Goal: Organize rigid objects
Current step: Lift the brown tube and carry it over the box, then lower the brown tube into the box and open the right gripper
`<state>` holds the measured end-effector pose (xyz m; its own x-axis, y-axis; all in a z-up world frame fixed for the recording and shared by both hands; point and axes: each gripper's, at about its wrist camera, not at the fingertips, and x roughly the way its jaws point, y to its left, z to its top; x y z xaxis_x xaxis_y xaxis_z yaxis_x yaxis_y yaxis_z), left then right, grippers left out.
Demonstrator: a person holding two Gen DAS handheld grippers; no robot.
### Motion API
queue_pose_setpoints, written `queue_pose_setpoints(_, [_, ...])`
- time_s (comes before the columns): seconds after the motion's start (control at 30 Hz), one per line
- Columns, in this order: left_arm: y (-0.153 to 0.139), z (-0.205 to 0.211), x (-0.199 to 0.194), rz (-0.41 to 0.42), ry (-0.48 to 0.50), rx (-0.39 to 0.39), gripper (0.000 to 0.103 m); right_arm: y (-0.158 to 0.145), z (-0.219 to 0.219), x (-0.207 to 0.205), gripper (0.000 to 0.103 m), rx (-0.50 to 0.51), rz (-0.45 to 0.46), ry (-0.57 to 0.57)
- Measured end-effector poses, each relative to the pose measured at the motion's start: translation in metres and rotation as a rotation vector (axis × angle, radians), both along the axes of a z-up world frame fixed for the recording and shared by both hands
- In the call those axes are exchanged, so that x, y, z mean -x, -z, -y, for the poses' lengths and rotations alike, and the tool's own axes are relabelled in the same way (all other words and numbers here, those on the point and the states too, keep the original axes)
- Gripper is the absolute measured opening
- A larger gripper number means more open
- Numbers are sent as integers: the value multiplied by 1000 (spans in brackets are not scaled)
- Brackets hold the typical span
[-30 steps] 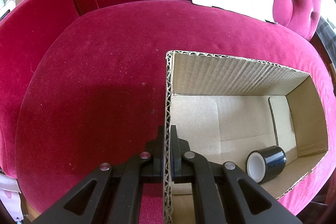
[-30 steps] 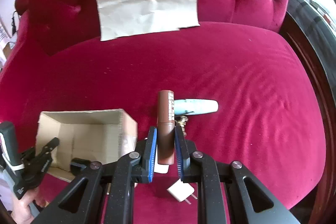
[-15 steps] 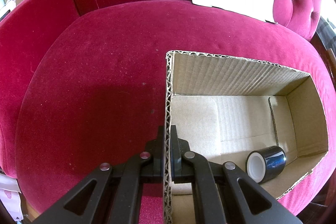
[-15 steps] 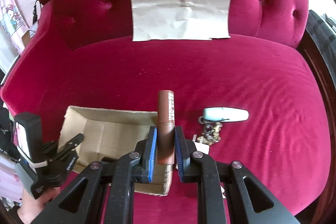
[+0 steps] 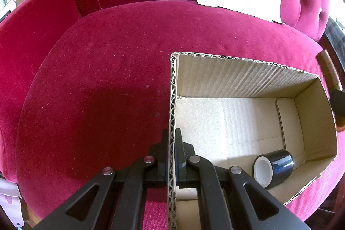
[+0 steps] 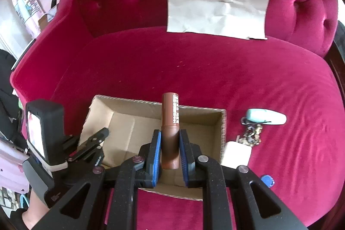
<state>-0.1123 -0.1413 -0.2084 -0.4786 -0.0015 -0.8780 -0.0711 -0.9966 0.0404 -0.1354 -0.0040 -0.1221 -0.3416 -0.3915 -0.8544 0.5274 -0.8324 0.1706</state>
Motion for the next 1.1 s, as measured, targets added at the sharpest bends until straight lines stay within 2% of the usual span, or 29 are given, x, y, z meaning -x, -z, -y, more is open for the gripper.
queue_pose_setpoints(0.53, [0,0,0,0,4,1,3,22,42,-11,17,11,62,-76])
queue_pose_setpoints(1.1, [-1,2,-1,1,9,-1,3,28,51,-12,19,33,98,-98])
